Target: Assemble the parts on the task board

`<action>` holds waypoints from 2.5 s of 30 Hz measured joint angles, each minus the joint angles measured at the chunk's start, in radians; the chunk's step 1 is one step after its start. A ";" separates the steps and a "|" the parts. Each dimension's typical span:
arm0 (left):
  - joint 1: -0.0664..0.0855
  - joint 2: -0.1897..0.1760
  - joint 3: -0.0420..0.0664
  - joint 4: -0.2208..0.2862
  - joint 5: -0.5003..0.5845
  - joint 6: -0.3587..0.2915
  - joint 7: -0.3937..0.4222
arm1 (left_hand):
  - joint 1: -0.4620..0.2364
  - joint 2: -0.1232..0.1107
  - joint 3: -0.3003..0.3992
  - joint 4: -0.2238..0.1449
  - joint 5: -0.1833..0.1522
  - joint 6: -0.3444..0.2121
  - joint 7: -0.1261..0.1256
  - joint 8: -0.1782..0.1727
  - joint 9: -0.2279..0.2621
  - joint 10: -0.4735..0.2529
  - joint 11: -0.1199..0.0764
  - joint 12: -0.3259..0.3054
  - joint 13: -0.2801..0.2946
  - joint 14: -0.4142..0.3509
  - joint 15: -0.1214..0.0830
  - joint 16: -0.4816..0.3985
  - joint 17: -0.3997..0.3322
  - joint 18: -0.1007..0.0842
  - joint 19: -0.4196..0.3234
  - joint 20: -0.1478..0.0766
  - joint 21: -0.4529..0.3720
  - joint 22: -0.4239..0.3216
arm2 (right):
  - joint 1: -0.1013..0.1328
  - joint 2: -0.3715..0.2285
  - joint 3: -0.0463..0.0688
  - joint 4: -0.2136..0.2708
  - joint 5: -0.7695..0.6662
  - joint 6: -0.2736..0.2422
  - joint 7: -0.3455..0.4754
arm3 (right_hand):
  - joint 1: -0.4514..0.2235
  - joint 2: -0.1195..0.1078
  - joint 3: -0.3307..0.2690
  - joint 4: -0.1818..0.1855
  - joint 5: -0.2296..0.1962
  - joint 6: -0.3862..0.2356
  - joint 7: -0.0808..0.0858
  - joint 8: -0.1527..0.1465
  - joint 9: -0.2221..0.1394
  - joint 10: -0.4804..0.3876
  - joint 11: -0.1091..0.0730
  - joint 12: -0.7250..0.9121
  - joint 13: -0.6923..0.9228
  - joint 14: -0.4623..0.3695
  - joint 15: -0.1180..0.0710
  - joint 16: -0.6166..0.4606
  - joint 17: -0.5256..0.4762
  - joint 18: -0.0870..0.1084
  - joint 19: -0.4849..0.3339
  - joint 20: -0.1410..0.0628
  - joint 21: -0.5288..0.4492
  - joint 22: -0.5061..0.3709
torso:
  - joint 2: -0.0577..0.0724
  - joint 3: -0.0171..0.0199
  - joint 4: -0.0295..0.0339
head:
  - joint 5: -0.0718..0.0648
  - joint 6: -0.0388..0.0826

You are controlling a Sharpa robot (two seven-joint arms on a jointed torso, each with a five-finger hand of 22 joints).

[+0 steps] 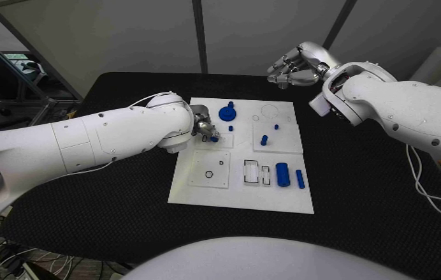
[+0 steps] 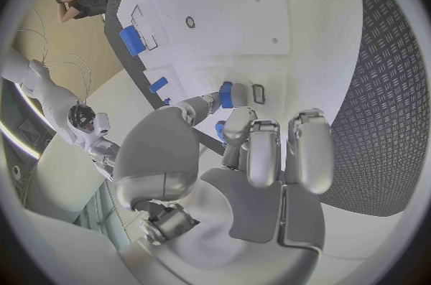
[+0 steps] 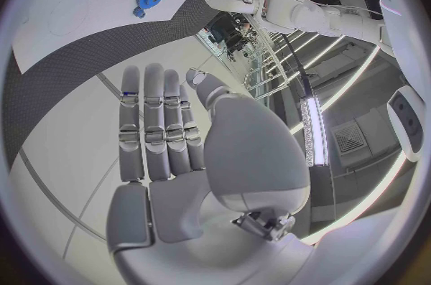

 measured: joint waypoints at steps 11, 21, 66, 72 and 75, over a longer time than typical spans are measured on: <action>-0.001 0.009 -0.001 -0.013 0.004 0.006 0.000 | -0.013 0.003 -0.036 0.014 0.000 0.010 -0.004 -0.007 -0.005 0.002 -0.002 0.007 0.008 0.000 0.000 0.000 0.000 0.000 0.004 -0.004 0.010 0.006 | 0.000 0.001 0.000 0.000 0.000 0.000 -0.001 | 0.000 0.000 0.003 0.003 0.000 0.000 0.000 0.000 0.000 0.000 0.000 0.000 0.001 0.000 0.000 -0.004 -0.001 0.000 -0.004 0.004 -0.004 -0.001 | 0.000 -0.0006 0.0005 | -0.001 -0.002; -0.003 0.011 -0.002 -0.014 0.006 0.005 0.000 | -0.045 0.016 -0.112 0.055 0.000 0.021 0.000 -0.012 -0.006 0.005 0.001 0.011 0.015 0.000 0.000 0.000 0.000 0.000 0.004 -0.004 0.013 0.006 | 0.000 0.002 0.000 -0.001 0.000 0.000 -0.001 | 0.000 0.000 0.003 0.003 0.000 0.000 0.000 0.000 0.000 0.000 0.000 0.000 0.001 0.000 0.000 -0.003 -0.001 0.000 -0.003 0.004 -0.004 -0.001 | 0.000 -0.0011 0.0015 | -0.001 -0.004; -0.002 -0.048 0.119 0.022 0.067 -0.011 0.020 | 0.025 0.034 -0.492 0.180 -0.001 -0.048 0.033 -0.071 -0.030 -0.096 0.030 -0.091 -0.111 0.002 0.014 -0.005 0.000 0.000 0.005 0.006 -0.010 -0.009 | 0.000 0.003 0.000 -0.014 0.000 0.002 -0.002 | 0.000 0.000 0.003 0.003 0.008 0.000 0.000 0.000 0.000 -0.007 0.000 0.000 0.003 -0.004 0.004 -0.008 -0.007 0.000 -0.006 0.001 -0.006 -0.002 | 0.000 -0.0012 0.0016 | -0.005 0.007; 0.045 -0.030 0.143 -0.054 0.109 0.033 0.043 | 0.119 0.055 -0.521 0.166 -0.001 -0.123 0.079 -0.161 -0.113 -0.236 0.072 -0.226 -0.268 0.002 0.049 -0.049 0.000 -0.007 -0.058 0.040 -0.121 -0.164 | 0.000 0.005 0.000 -0.023 0.000 0.003 -0.002 | 0.000 0.000 0.006 0.005 0.024 0.000 0.000 0.000 0.000 -0.007 0.000 0.000 0.005 -0.004 0.004 -0.009 -0.012 0.000 -0.006 0.001 -0.009 -0.004 | -0.001 -0.0008 0.0016 | -0.006 0.013; 0.064 -0.003 0.147 -0.117 0.126 0.053 0.056 | 0.147 0.065 -0.537 0.167 -0.001 -0.131 0.088 -0.196 -0.157 -0.256 0.081 -0.242 -0.298 0.002 0.052 -0.050 0.000 -0.007 -0.070 0.052 -0.148 -0.199 | 0.000 0.006 0.000 -0.026 0.000 0.003 -0.002 | 0.000 0.000 0.006 0.005 0.024 0.000 0.000 0.000 0.000 -0.007 0.000 0.000 0.005 -0.004 0.004 -0.009 -0.013 0.000 -0.006 0.001 -0.009 -0.004 | -0.001 -0.0007 0.0013 | -0.003 0.019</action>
